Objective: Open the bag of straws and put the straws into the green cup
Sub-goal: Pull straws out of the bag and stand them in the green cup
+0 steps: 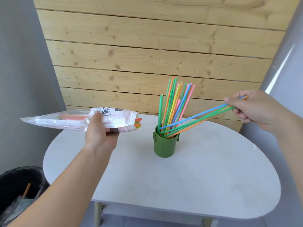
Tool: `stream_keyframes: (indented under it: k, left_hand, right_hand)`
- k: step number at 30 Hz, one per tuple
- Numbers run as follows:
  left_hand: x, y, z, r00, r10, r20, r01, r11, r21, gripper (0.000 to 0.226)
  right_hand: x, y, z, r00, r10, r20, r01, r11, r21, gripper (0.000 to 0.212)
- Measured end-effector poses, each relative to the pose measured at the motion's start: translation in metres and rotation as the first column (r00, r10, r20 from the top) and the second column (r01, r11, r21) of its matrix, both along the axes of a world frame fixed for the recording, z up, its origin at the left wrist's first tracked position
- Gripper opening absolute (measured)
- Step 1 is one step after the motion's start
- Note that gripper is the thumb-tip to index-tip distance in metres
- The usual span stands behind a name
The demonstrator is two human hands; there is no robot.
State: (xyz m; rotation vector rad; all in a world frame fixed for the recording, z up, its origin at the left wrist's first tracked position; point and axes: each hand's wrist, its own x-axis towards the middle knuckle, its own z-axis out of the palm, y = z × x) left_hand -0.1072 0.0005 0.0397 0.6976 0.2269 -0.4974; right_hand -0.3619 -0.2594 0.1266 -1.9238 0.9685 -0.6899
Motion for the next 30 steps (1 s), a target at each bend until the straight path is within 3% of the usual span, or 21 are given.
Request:
stream_keyframes:
  k: [4,10,16,22,27,30]
  left_hand:
    - [-0.001,0.000,-0.001,1.000,-0.003,-0.001,0.003,1.000,-0.002,0.027]
    - [-0.002,-0.001,-0.003,0.999,-0.031,0.015,0.031,0.999,-0.023,0.024]
    - [-0.002,0.001,-0.005,0.999,-0.034,0.040,0.035,0.999,-0.015,0.030]
    - [0.004,0.006,-0.008,0.999,-0.027,0.047,0.027,1.000,0.004,0.035]
    - [0.006,0.009,-0.011,0.998,-0.029,0.060,0.028,1.000,0.005,0.038]
    - [0.007,0.011,-0.011,0.999,-0.018,0.048,0.018,1.000,0.001,0.036]
  right_hand:
    - [0.010,0.008,0.000,1.000,-0.007,0.003,0.007,0.999,-0.042,0.021]
    - [0.043,0.024,-0.003,0.978,-0.057,0.201,0.061,0.998,-0.015,0.024]
    - [0.087,0.038,-0.015,0.941,-0.026,0.337,0.065,0.992,-0.105,0.022]
    - [0.119,0.042,-0.032,0.952,0.023,0.304,0.031,0.985,-0.170,0.025]
    - [0.132,0.044,-0.041,0.974,0.013,0.227,0.042,0.970,-0.239,0.043]
    - [0.137,0.045,-0.041,0.979,0.009,0.202,0.051,0.956,-0.290,0.026]
